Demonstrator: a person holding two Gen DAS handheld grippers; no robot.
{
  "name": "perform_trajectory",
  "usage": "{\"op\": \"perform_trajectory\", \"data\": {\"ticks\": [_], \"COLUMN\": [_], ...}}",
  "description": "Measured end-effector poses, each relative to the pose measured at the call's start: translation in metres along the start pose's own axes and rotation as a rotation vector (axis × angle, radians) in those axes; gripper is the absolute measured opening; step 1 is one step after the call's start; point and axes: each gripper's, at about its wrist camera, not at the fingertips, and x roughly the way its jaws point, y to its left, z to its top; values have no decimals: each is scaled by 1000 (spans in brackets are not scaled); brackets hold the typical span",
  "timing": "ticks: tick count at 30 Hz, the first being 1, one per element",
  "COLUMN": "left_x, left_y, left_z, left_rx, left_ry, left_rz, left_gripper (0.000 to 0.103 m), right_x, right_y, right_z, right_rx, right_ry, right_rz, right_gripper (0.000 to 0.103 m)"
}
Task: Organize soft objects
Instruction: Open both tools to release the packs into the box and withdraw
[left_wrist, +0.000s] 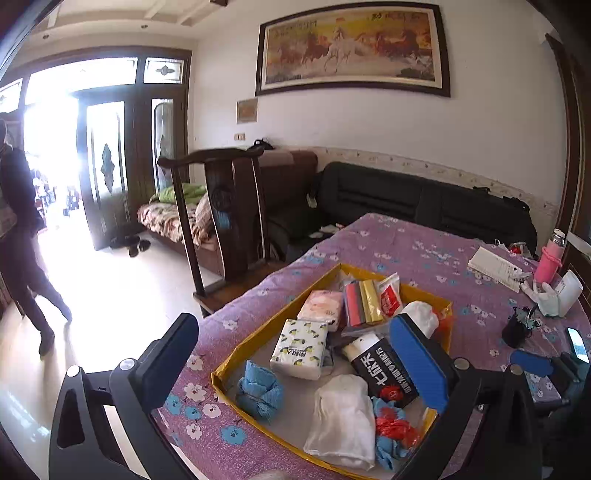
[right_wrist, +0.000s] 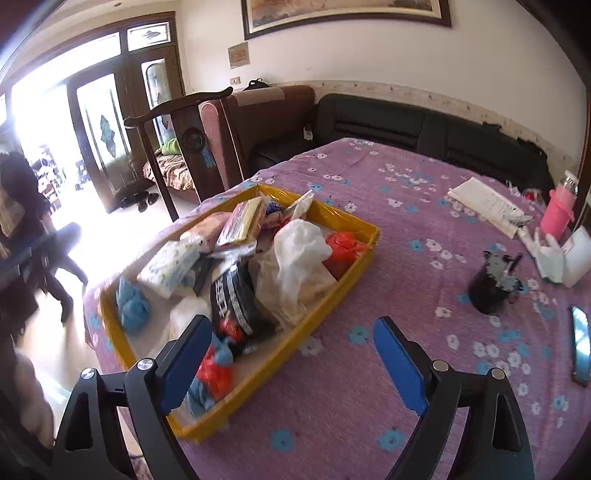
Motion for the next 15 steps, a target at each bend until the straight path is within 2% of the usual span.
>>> {"op": "perform_trajectory", "data": {"ticks": [9,12,15], "left_x": [-25,-30,-29], "left_y": [-30,-38,-50], "left_z": [-4,-7,-11], "left_rx": [89,103,133], "left_ry": [-21,-32,-8], "left_rz": [-15,-13,-30], "left_gripper": [103,103,103], "right_x": [-30,-33,-34], "right_y": [12,10,-1], "right_z": [-19,-23,-28], "right_rx": [-78,-75,-51], "right_ry": [-58,-62,-59], "right_rz": [-12,-6,-15], "right_gripper": [93,94,94]}}
